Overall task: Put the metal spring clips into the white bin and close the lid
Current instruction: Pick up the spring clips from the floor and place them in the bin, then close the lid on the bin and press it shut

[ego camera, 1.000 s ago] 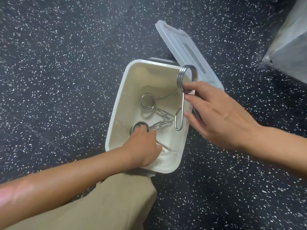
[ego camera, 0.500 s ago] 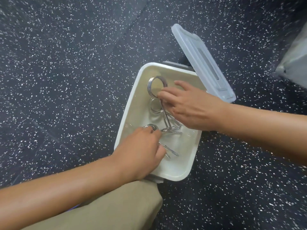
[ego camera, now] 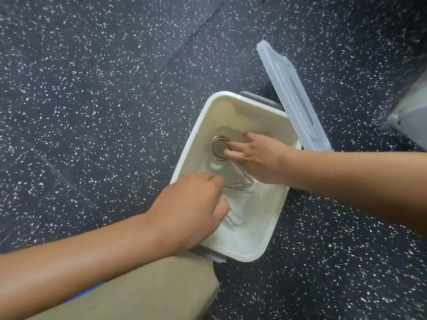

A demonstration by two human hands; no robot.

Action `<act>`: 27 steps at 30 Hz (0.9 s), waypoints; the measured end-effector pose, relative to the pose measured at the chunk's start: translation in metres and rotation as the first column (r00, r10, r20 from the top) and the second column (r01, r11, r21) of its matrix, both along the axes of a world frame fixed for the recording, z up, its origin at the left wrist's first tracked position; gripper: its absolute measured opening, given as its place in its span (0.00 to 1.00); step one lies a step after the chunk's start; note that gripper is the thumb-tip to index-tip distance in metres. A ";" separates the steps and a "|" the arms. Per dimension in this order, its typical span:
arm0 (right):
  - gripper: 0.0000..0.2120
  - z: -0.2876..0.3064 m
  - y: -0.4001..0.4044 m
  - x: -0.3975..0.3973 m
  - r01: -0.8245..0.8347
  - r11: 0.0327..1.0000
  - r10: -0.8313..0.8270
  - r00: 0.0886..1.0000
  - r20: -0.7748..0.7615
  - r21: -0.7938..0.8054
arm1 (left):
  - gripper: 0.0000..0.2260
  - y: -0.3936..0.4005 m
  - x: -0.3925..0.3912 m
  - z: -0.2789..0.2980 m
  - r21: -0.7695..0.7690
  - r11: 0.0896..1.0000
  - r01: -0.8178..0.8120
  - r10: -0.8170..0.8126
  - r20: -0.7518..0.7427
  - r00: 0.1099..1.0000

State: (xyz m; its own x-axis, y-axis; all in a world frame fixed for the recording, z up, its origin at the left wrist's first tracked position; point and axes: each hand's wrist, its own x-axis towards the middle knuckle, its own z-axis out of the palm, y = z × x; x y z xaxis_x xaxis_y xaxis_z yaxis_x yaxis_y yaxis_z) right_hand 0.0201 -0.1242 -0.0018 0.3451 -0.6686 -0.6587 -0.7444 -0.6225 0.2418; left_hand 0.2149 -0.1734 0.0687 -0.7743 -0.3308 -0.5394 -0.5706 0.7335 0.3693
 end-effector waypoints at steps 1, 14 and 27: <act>0.23 -0.002 0.001 0.001 0.006 1.000 -0.006 1.000 0.000 0.012 | 0.16 -0.001 0.001 0.000 -0.002 1.000 -0.001 0.001 -0.001 1.000; 0.12 0.065 0.020 -0.043 0.820 0.535 -0.405 0.459 0.791 -0.202 | 0.18 -0.019 -0.009 0.011 -0.020 0.997 -0.073 0.071 -0.097 0.993; 0.31 0.020 0.016 -0.126 0.933 -0.275 -0.825 -0.353 0.441 0.232 | 0.18 -0.030 -0.017 0.019 -0.020 0.993 -0.113 0.110 -0.135 0.985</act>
